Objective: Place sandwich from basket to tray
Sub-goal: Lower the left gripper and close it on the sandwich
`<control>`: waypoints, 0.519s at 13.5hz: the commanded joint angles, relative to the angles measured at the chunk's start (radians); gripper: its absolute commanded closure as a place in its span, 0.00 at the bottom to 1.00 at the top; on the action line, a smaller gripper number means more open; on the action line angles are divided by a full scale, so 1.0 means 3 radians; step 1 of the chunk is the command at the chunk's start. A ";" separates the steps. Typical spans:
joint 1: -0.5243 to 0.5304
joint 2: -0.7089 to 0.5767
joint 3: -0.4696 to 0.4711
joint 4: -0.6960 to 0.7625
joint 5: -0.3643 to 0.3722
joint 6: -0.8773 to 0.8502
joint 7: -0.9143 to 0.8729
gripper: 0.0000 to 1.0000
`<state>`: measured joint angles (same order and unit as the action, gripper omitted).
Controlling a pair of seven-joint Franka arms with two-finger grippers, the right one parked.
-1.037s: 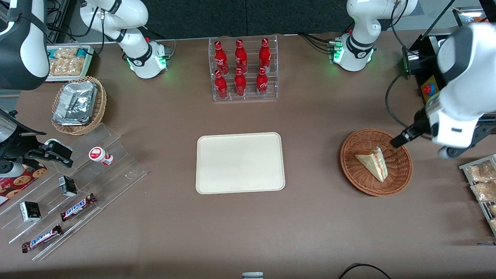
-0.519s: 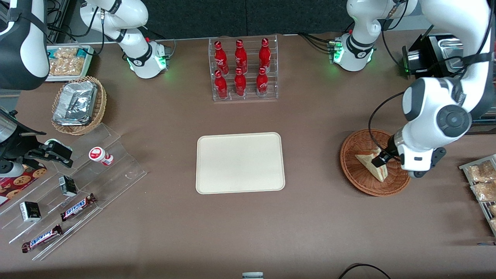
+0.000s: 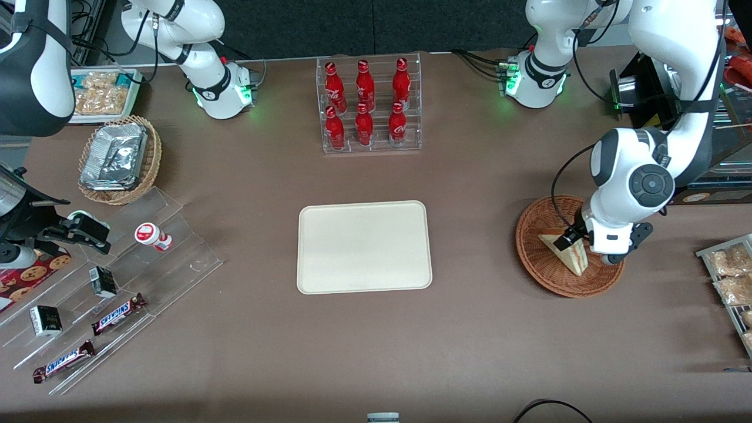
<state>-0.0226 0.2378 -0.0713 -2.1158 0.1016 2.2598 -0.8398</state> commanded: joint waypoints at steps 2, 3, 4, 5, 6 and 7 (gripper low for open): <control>0.0014 0.0117 0.0013 -0.0085 0.0060 0.0249 -0.0069 0.00; 0.0014 0.0153 0.0018 -0.0085 0.0060 0.0270 -0.0069 0.00; 0.0014 0.0184 0.0033 -0.0085 0.0065 0.0286 -0.0069 0.00; 0.0014 0.0219 0.0033 -0.0085 0.0065 0.0316 -0.0069 0.00; 0.0014 0.0260 0.0033 -0.0085 0.0065 0.0367 -0.0064 0.00; 0.0014 0.0306 0.0058 -0.0090 0.0065 0.0443 -0.0064 0.00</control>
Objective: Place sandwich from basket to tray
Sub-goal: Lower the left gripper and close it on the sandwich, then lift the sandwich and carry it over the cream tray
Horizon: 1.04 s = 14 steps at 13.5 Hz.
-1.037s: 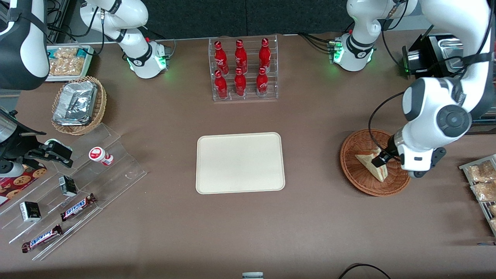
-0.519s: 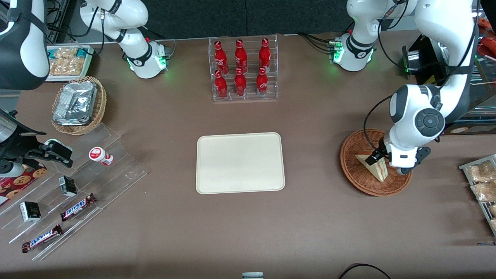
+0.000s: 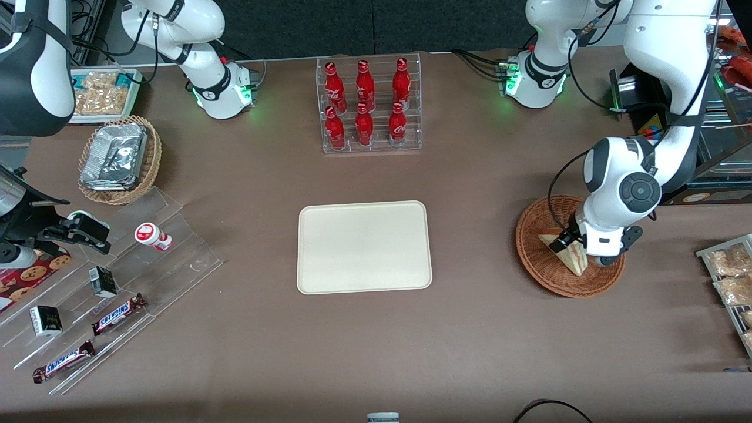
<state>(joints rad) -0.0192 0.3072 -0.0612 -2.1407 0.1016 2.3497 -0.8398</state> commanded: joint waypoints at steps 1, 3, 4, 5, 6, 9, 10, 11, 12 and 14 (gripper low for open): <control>0.0002 0.0131 0.0040 -0.0007 0.0065 0.0205 -0.0064 0.01; 0.0002 0.0182 0.0045 -0.0002 0.0065 0.0272 -0.0064 0.45; 0.0002 0.0183 0.0045 0.0003 0.0065 0.0267 -0.0064 0.67; 0.0002 0.0172 0.0045 0.0013 0.0065 0.0267 -0.0064 0.77; -0.0003 0.0147 0.0045 0.0028 0.0065 0.0242 -0.0054 0.83; -0.0043 0.0040 0.0020 0.0247 0.0065 -0.0104 -0.0013 0.86; -0.0099 0.0019 -0.0041 0.0451 0.0060 -0.0455 -0.0023 0.86; -0.0186 0.0034 -0.0107 0.0691 0.0060 -0.0788 -0.0043 0.86; -0.0303 0.0065 -0.0128 0.0941 0.0035 -0.1065 -0.0064 0.86; -0.0594 0.0106 -0.0134 0.1295 -0.0006 -0.1358 -0.0201 0.86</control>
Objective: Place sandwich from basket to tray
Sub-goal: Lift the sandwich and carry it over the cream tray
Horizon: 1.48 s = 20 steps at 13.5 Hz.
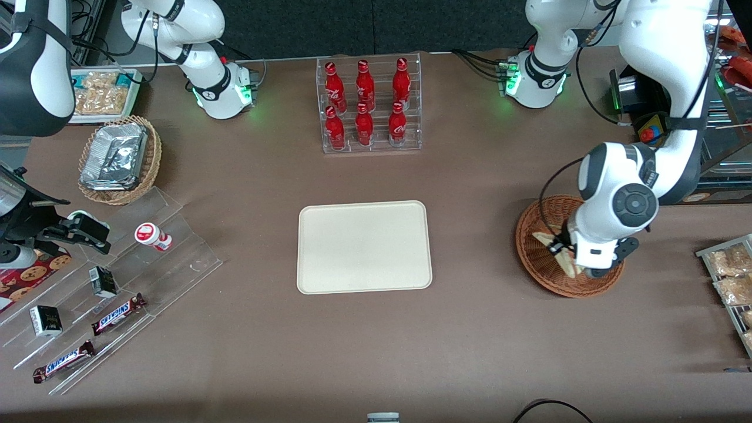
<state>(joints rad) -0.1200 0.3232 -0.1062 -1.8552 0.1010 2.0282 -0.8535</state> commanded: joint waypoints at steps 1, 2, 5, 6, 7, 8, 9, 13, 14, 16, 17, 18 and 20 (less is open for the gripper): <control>-0.0421 0.0068 0.0017 0.0441 -0.0040 -0.0292 -0.0293 0.86; -0.0565 0.0093 0.0017 0.0533 -0.0086 -0.0287 -0.0391 0.86; -0.0933 0.0267 0.0017 0.0859 -0.0311 -0.0272 -0.0443 0.85; -0.1041 0.0364 0.0017 0.0993 -0.0321 -0.0272 -0.0433 0.85; -0.1143 0.0466 0.0017 0.1105 -0.0321 -0.0267 -0.0397 0.85; -0.1240 0.0583 0.0012 0.1238 -0.0316 -0.0257 -0.0382 0.85; -0.1317 0.0691 0.0011 0.1381 -0.0311 -0.0246 -0.0371 0.85; -0.1583 0.1100 0.0011 0.1705 -0.0316 0.0064 0.0262 0.82; -0.1645 0.1202 0.0011 0.1705 -0.0316 0.0324 0.0273 0.82; -0.1772 0.1376 0.0011 0.1705 -0.0306 0.0718 0.0278 0.82; -0.1839 0.1458 0.0017 0.1710 -0.0291 0.0867 0.0273 0.82; -0.1900 0.1530 0.0022 0.1725 -0.0281 0.0954 0.0268 0.82; -0.2044 0.1693 0.0037 0.1888 -0.0149 0.0950 0.0258 0.82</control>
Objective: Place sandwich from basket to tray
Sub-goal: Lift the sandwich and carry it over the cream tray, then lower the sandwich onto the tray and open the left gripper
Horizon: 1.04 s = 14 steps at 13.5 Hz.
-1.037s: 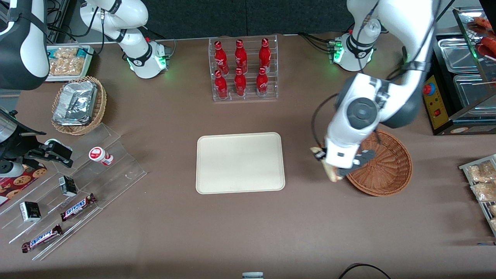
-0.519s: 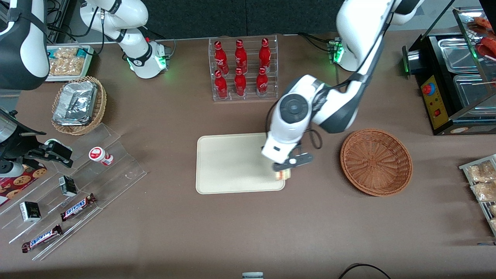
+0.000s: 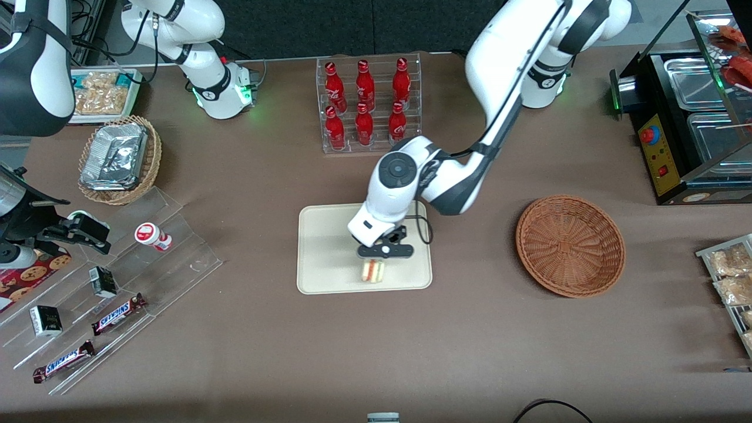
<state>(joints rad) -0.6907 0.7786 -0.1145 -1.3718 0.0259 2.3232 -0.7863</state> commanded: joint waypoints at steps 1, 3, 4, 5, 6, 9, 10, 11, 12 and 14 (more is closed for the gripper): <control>-0.0147 0.0206 0.0060 0.0277 0.0184 -0.0033 0.0014 0.82; -0.0223 0.0278 0.0065 0.0298 0.0200 -0.0033 -0.0068 0.82; -0.0229 0.0309 0.0070 0.0303 0.0210 -0.0033 -0.0129 0.82; -0.0234 0.0339 0.0075 0.0308 0.0231 -0.0033 -0.0170 0.82; -0.0234 0.0375 0.0075 0.0318 0.0297 -0.0033 -0.0237 0.81; -0.0234 0.0518 0.0075 0.0471 0.0394 -0.0033 -0.0549 0.78; -0.0239 0.0539 0.0075 0.0472 0.0450 -0.0038 -0.0564 0.77; -0.0259 0.0549 0.0075 0.0462 0.0537 -0.0038 -0.0575 0.73; -0.0280 0.0564 0.0075 0.0462 0.0598 -0.0033 -0.0610 0.57; -0.0280 0.0570 0.0075 0.0462 0.0640 -0.0033 -0.0646 0.01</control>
<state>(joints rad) -0.7561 0.9215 -0.1041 -1.2704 0.1941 2.3227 -0.9455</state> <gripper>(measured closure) 0.564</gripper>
